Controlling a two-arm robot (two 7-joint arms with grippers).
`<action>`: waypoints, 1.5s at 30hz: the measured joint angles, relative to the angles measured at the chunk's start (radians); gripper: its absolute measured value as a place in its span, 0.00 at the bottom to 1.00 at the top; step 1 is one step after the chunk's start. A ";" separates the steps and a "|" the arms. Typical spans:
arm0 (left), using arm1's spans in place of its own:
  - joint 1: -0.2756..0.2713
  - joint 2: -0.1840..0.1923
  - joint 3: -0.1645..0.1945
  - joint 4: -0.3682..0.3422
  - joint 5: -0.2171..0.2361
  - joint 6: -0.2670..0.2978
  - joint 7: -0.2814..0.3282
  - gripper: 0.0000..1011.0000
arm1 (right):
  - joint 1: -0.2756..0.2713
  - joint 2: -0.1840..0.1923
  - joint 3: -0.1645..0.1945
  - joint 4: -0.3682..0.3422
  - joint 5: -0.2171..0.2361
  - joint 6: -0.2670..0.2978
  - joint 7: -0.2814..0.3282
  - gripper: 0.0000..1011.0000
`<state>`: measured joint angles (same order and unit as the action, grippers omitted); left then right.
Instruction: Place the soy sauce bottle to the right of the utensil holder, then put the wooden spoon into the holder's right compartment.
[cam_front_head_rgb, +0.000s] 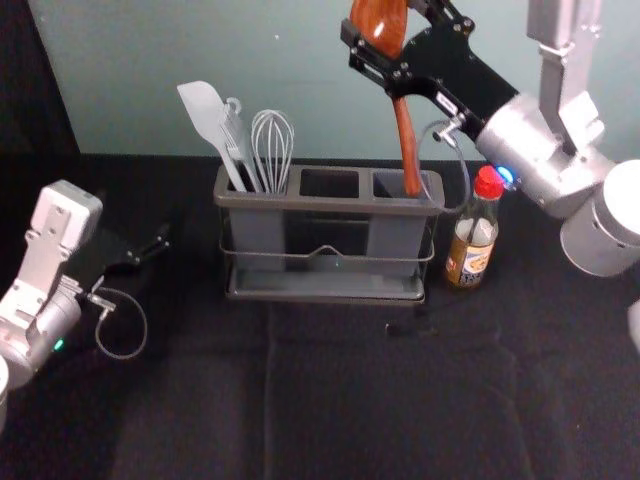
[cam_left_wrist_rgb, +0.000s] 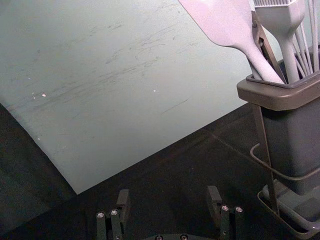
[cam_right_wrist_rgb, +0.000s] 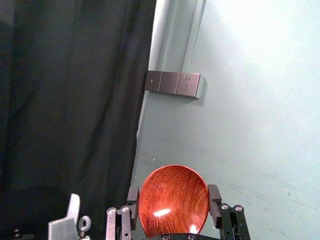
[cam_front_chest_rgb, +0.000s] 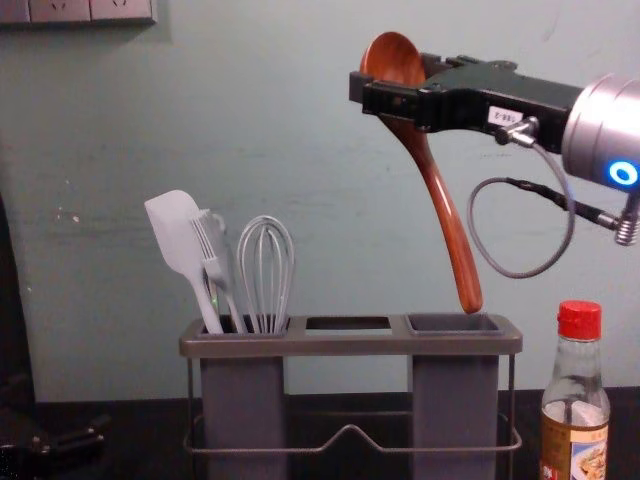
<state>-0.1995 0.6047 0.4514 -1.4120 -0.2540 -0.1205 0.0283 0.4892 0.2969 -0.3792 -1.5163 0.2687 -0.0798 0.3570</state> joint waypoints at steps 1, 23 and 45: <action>0.000 0.000 0.000 0.000 0.000 0.000 0.000 0.99 | 0.008 -0.007 -0.001 0.016 -0.007 -0.002 0.000 0.83; 0.000 0.000 0.000 0.000 0.000 0.000 0.000 0.99 | 0.043 -0.053 -0.001 0.128 -0.057 -0.027 0.018 0.83; 0.000 0.000 0.000 0.000 0.000 0.000 0.000 0.99 | -0.076 0.016 0.028 0.038 -0.013 -0.026 0.068 0.83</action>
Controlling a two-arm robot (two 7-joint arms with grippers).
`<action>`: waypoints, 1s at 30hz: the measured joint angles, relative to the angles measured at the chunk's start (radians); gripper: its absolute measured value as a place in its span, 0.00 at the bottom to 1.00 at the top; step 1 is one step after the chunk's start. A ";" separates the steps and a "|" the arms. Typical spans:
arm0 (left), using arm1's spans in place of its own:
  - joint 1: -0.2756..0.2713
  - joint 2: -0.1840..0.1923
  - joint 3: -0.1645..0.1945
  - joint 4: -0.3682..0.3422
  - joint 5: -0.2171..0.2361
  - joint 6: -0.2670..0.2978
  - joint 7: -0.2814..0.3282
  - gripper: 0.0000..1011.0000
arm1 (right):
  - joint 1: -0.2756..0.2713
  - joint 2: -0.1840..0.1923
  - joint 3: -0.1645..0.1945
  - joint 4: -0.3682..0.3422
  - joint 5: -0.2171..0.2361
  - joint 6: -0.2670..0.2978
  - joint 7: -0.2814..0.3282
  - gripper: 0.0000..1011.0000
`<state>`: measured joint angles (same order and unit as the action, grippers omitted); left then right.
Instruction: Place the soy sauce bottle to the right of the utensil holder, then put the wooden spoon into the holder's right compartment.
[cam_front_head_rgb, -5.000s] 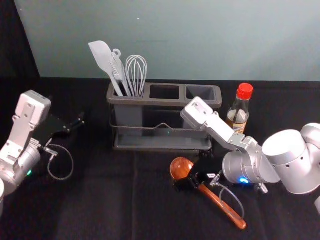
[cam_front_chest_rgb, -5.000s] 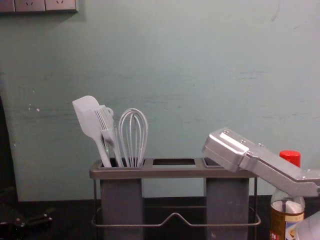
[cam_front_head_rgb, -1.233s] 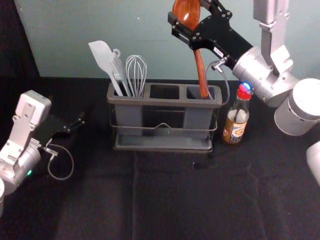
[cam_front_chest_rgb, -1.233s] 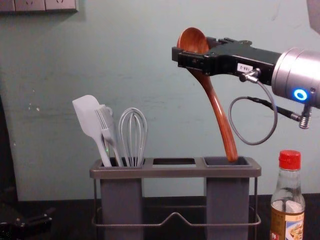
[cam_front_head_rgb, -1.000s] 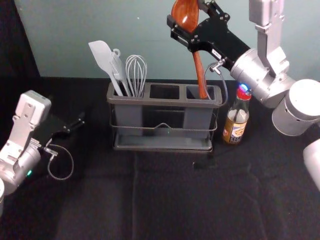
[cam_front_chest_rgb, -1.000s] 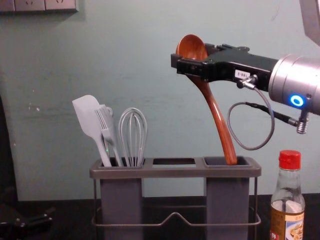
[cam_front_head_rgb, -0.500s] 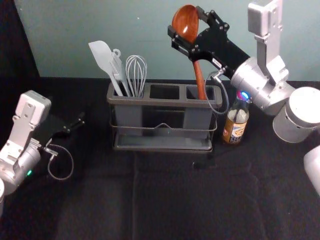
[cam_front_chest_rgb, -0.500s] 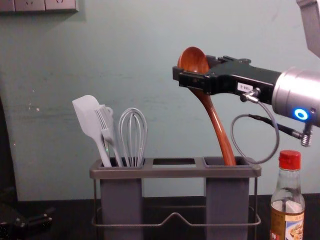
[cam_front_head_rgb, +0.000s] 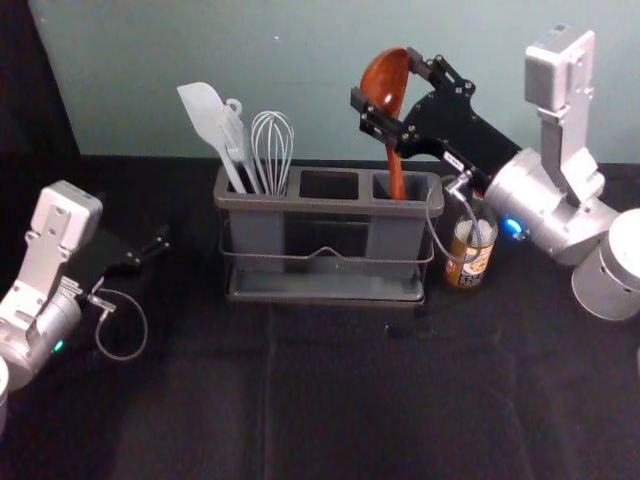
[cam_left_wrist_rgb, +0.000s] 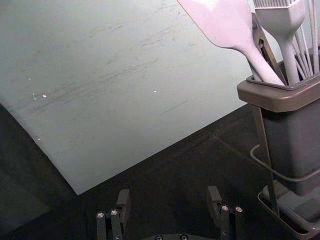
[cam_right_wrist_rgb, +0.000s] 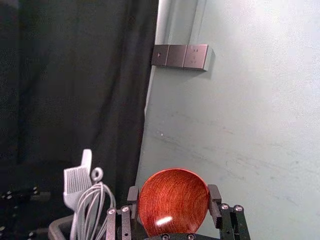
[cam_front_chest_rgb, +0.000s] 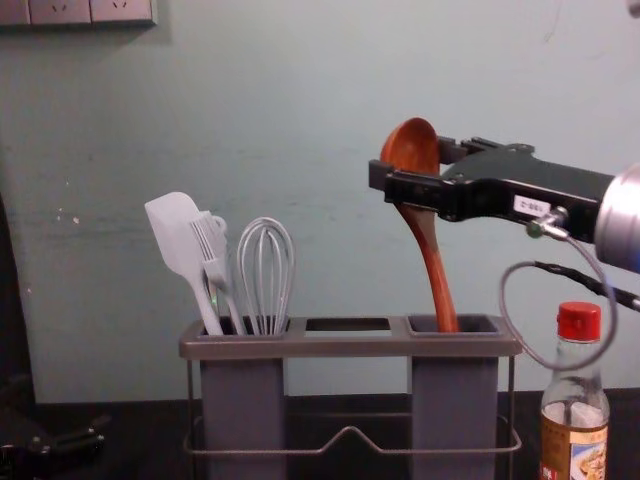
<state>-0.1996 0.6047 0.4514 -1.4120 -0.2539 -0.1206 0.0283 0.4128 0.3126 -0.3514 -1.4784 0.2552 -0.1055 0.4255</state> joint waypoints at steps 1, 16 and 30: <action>0.000 0.000 0.000 0.000 0.000 0.000 0.000 0.99 | -0.005 0.004 0.002 -0.005 0.003 0.002 0.001 0.83; 0.000 0.000 0.000 0.000 0.000 0.000 0.000 0.99 | -0.070 0.060 0.015 -0.049 0.041 0.020 0.022 0.83; 0.000 0.000 0.000 0.000 0.000 0.000 0.000 0.99 | -0.081 0.067 0.009 -0.033 0.047 0.022 0.019 0.83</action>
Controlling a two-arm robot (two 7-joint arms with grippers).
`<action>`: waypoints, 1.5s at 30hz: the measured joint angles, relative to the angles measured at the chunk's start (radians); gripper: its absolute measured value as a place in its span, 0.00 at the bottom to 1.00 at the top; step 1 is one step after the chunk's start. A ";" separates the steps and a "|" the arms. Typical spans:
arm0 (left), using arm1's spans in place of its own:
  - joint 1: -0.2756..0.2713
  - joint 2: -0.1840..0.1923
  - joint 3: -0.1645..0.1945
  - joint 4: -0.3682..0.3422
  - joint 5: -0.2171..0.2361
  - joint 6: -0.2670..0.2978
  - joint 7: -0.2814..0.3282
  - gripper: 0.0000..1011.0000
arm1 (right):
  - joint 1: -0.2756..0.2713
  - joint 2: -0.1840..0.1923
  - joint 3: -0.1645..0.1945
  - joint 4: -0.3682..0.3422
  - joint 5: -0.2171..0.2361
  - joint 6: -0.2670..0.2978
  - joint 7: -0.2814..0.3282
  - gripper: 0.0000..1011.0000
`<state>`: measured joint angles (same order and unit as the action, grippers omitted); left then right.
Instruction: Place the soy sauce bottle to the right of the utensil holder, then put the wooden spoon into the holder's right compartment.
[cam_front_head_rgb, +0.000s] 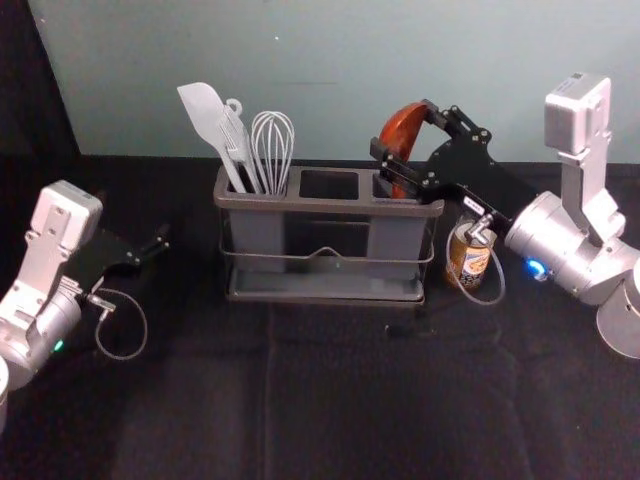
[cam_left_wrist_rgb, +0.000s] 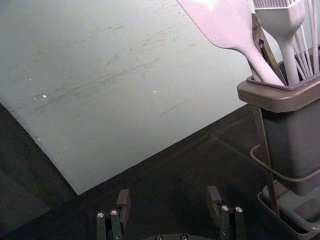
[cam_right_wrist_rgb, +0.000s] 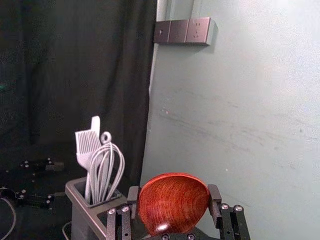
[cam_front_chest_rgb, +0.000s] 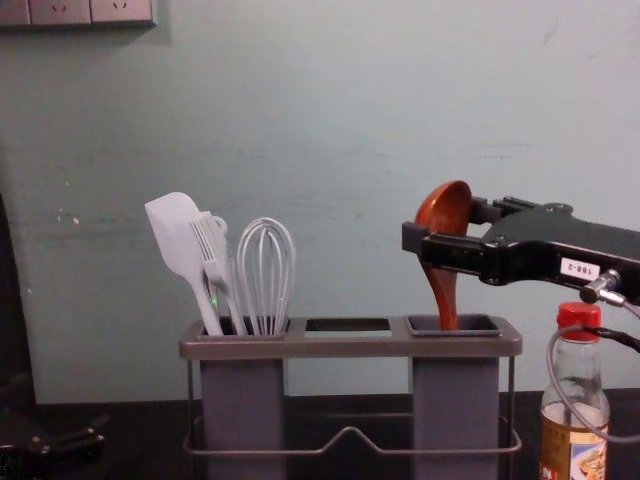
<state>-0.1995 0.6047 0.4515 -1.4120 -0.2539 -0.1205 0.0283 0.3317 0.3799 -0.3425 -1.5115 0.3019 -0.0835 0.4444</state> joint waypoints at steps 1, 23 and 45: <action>0.000 0.000 0.000 0.000 0.000 0.000 0.000 0.99 | 0.001 0.000 -0.001 0.002 0.000 0.001 -0.001 0.83; 0.000 0.000 0.000 0.000 0.000 0.000 0.000 0.99 | 0.010 -0.004 -0.008 0.018 -0.002 0.018 -0.002 0.83; 0.000 0.000 0.000 0.000 0.000 0.000 0.000 0.99 | 0.007 -0.002 -0.007 0.011 -0.004 0.017 -0.002 0.99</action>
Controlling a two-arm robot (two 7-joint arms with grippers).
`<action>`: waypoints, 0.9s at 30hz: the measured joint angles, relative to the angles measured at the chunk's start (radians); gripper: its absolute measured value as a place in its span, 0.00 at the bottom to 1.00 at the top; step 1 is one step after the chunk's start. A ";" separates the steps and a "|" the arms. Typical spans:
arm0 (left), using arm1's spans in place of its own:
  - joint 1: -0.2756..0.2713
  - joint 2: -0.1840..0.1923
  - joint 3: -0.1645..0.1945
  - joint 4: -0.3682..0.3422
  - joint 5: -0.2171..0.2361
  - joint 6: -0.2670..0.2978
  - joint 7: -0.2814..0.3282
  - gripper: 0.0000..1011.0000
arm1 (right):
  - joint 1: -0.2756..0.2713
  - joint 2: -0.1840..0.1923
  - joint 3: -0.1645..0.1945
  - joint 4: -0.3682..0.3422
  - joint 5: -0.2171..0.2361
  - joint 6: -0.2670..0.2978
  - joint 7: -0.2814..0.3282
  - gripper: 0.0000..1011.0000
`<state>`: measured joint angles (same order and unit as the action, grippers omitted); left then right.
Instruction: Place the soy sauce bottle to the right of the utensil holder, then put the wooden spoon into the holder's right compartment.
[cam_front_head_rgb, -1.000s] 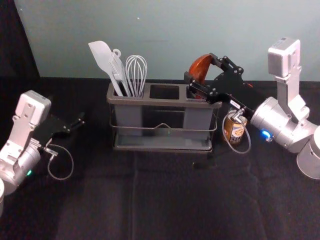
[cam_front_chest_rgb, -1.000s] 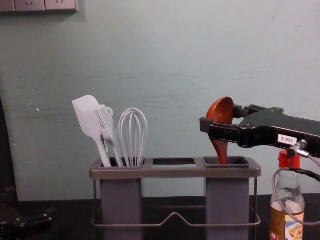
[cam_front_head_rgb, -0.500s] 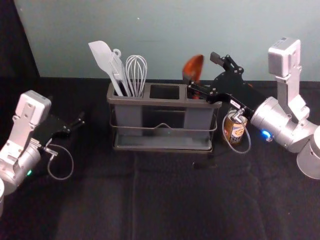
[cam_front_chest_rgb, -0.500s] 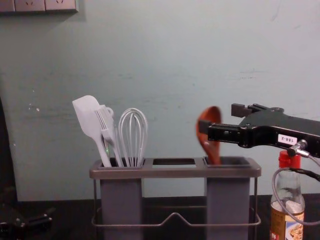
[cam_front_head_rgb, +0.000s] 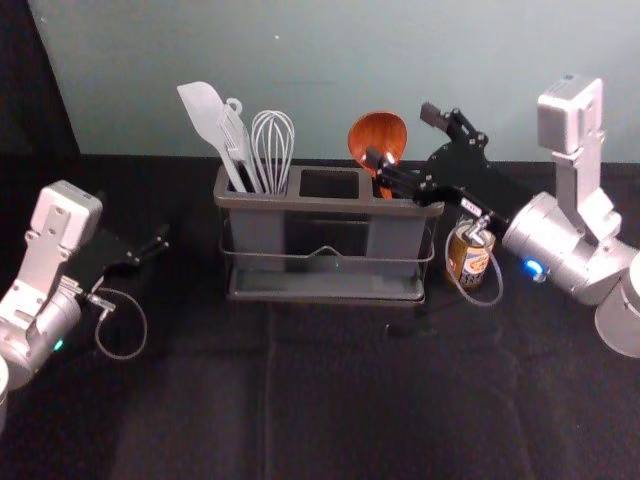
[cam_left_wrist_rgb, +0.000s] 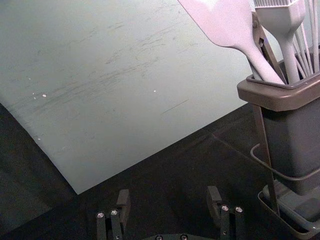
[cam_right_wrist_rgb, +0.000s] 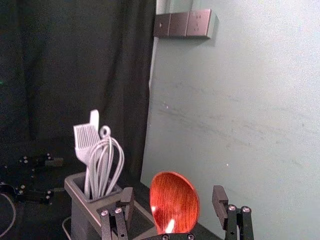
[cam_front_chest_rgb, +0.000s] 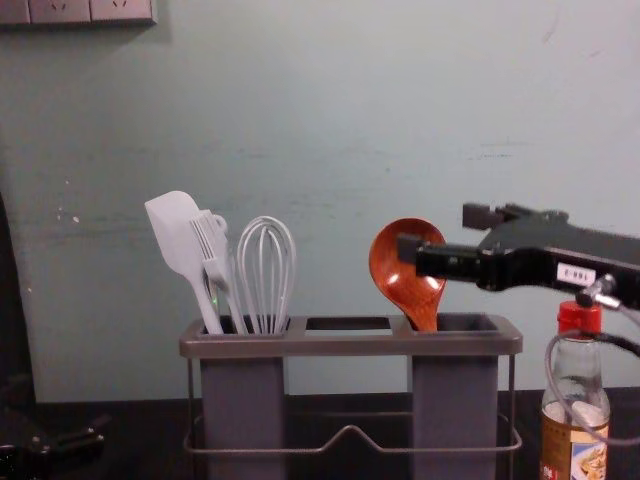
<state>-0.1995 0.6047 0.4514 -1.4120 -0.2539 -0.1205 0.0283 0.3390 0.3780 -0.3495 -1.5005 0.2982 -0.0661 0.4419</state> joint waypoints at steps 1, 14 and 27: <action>0.000 0.000 0.000 0.000 0.000 0.000 0.000 0.99 | -0.001 0.003 0.000 -0.006 0.000 0.000 0.000 0.99; 0.000 0.000 0.000 0.000 0.000 0.000 0.000 0.99 | -0.060 0.060 0.043 -0.195 -0.005 0.097 -0.054 0.99; 0.000 0.000 0.000 0.000 0.000 0.000 0.000 0.99 | -0.231 0.142 0.198 -0.367 0.045 0.160 -0.118 0.99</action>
<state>-0.1996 0.6047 0.4515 -1.4120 -0.2540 -0.1205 0.0283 0.1082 0.5195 -0.1512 -1.8672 0.3433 0.0937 0.3235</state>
